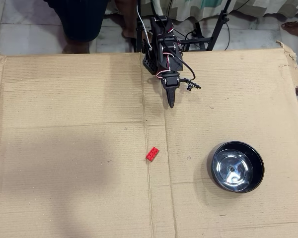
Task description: Grasp a lego block and put it in the bin.
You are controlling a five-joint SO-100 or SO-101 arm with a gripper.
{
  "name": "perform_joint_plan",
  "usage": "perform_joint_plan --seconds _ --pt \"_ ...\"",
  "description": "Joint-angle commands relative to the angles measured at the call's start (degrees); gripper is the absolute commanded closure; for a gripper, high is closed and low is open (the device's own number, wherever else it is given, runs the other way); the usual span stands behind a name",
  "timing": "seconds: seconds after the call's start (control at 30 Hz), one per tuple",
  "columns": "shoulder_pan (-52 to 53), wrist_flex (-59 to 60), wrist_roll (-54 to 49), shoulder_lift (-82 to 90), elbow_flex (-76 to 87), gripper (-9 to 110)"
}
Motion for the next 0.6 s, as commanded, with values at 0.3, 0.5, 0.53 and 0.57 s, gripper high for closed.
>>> perform_joint_plan --seconds 0.3,0.5,0.53,0.57 --pt "0.26 -0.88 0.88 0.53 0.70 93" --pt "2.64 -1.23 0.97 0.44 0.62 93" --pt "3.96 -0.88 0.97 0.09 0.09 93" --pt "5.10 -0.79 0.97 0.00 -0.09 93"
